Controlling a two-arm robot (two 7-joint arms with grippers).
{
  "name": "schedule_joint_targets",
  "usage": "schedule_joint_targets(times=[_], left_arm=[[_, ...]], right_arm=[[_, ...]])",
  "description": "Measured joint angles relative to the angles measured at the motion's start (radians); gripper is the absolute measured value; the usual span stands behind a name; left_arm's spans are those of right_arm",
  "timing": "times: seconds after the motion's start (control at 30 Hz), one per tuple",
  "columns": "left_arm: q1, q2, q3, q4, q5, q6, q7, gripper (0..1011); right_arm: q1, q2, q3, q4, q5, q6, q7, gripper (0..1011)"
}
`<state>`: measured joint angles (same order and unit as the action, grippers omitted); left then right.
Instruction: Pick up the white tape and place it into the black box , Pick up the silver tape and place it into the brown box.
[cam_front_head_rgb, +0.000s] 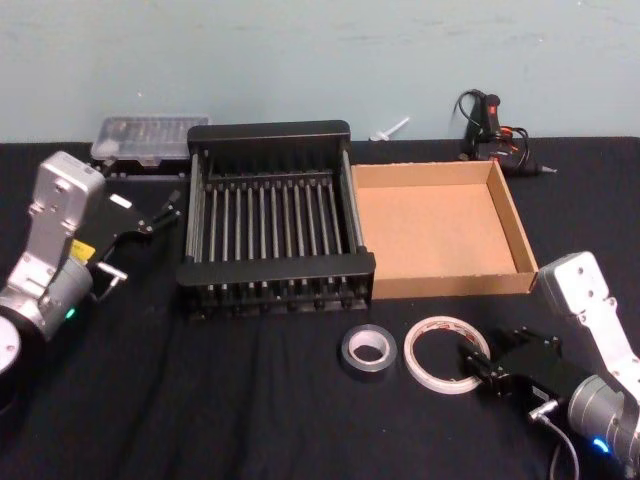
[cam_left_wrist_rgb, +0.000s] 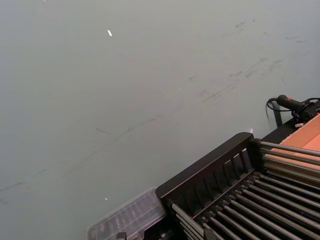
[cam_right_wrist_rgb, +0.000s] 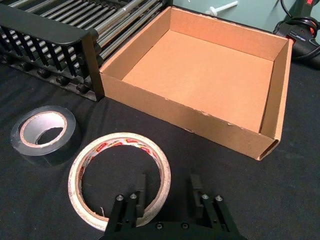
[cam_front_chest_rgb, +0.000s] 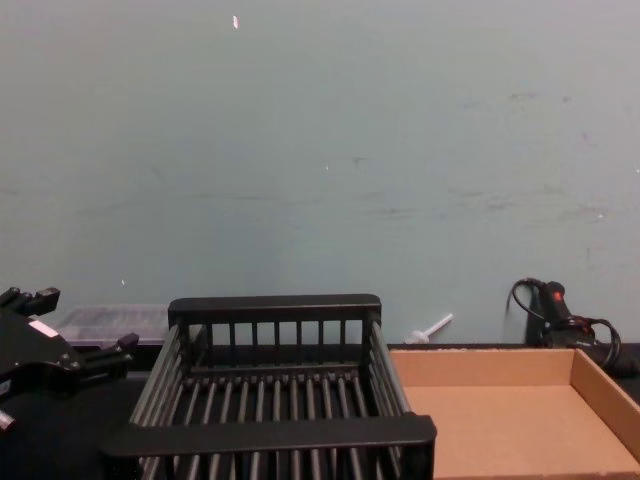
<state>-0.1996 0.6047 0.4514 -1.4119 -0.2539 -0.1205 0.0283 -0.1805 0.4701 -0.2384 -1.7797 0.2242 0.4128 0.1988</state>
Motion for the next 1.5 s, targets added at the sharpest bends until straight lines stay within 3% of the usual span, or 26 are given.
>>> schedule_joint_targets(times=[0.37,0.6,0.97,1.5], left_arm=[[0.000,0.000,0.000,0.000,0.000,0.000,0.000,1001],[0.000,0.000,0.000,0.000,0.000,0.000,0.000,1001],[0.000,0.000,0.000,0.000,0.000,0.000,0.000,1001],[0.000,0.000,0.000,0.000,0.000,0.000,0.000,1001]], right_arm=[[0.000,0.000,0.000,0.000,0.001,0.000,-0.001,207],[0.000,0.000,0.000,0.000,0.001,0.000,-0.001,99],[-0.001,-0.002,0.005,0.000,0.001,-0.001,0.004,87],[-0.018,0.001,0.080,-0.061,0.001,-0.070,0.068,87]])
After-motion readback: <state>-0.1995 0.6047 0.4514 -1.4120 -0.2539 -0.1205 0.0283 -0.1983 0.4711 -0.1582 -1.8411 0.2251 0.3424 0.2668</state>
